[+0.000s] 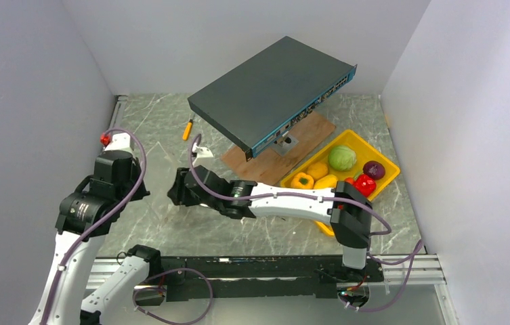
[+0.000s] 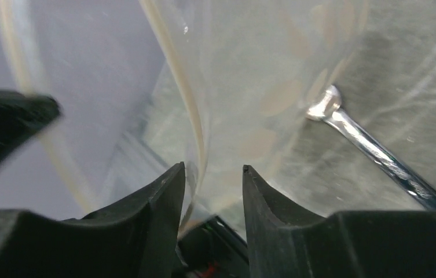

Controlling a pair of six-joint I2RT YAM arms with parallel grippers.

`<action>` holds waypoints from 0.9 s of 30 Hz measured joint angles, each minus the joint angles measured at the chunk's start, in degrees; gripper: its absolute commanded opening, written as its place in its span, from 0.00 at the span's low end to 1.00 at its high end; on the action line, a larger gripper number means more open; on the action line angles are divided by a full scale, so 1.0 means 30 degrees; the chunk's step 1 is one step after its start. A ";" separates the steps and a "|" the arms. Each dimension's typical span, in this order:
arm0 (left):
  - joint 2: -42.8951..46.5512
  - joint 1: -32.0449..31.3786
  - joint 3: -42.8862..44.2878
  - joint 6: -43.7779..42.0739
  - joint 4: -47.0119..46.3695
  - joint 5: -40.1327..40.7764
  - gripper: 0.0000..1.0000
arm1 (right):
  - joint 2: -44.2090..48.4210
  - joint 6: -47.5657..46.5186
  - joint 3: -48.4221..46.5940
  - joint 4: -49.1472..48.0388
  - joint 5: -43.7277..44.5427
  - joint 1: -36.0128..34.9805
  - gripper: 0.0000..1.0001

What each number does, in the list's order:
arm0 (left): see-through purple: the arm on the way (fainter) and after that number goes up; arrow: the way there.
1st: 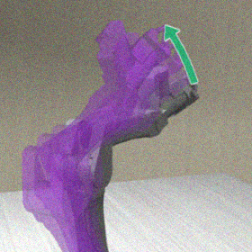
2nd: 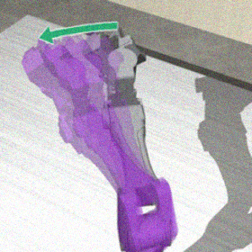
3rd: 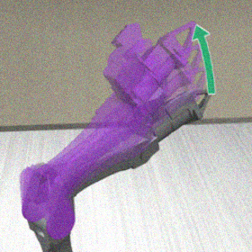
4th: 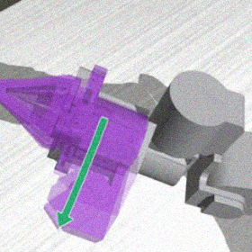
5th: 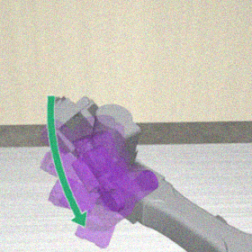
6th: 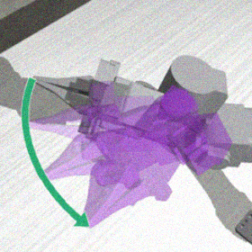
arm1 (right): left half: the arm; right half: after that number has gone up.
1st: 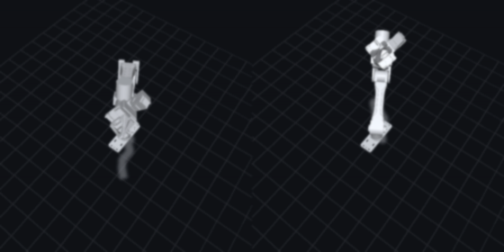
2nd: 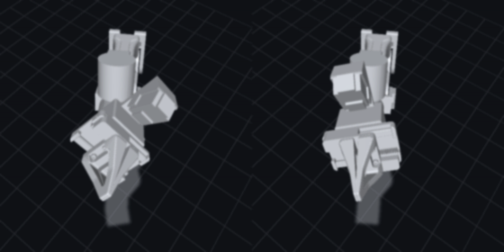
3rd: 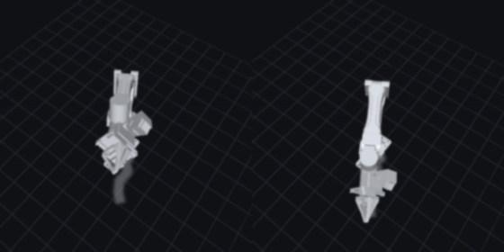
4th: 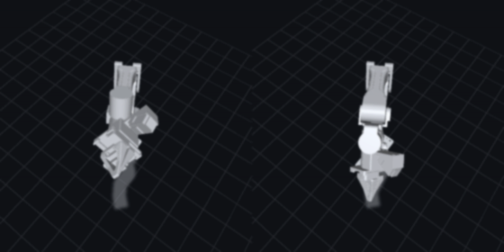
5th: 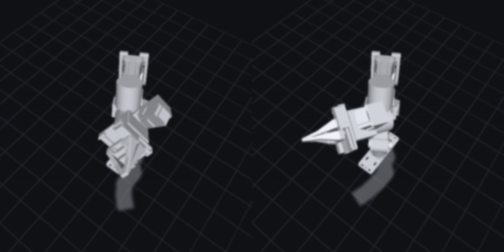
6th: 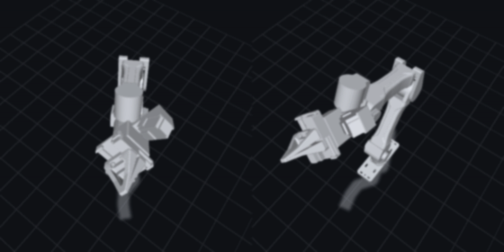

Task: Place the food in the zip-top bag and seal the zipper
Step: Open the zipper of the food storage bag at the center of the board, then pick up the fake vegetable from the bin.

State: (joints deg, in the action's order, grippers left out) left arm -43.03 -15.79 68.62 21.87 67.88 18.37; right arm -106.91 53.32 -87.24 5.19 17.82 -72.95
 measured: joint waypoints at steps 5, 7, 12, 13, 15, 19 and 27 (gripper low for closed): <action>-0.0350 0.0000 -0.0969 -0.0488 -0.1035 -0.0670 0.00 | 0.1690 -0.2062 0.3534 -0.0437 -0.1035 0.0474 0.79; -0.0809 0.0000 -0.1690 -0.0663 -0.1894 -0.1574 0.00 | 0.2892 -0.3417 0.5238 -0.0634 -0.1362 0.0670 0.84; -0.2186 -0.0022 -0.3832 -0.1333 -0.4845 -0.4634 0.00 | 0.7264 -0.6084 0.8590 -0.0328 -0.1566 0.0816 0.94; -0.2419 -0.0022 -0.4233 -0.1443 -0.5406 -0.5202 0.00 | 0.8174 -0.6404 0.9063 -0.0175 -0.1486 0.0809 0.97; -0.2761 -0.0022 -0.4801 -0.1749 -0.6171 -0.6033 0.00 | 1.0579 -0.7023 1.0353 0.0182 -0.0969 0.0765 0.99; -0.3555 -0.0022 -0.5005 -0.2557 -0.7096 -0.6819 0.00 | 1.5096 -0.7300 1.2633 0.1676 0.1027 0.1217 0.99; -0.3366 -0.0022 -0.5457 -0.3643 -0.8291 -0.6761 0.00 | 1.7624 -0.4736 1.4797 0.7023 0.4918 0.8065 0.99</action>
State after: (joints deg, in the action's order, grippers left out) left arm -53.12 -15.86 52.25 10.94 43.00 -1.91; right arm -54.04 39.11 -42.85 26.26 32.58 -48.75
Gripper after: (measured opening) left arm 0.012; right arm 0.990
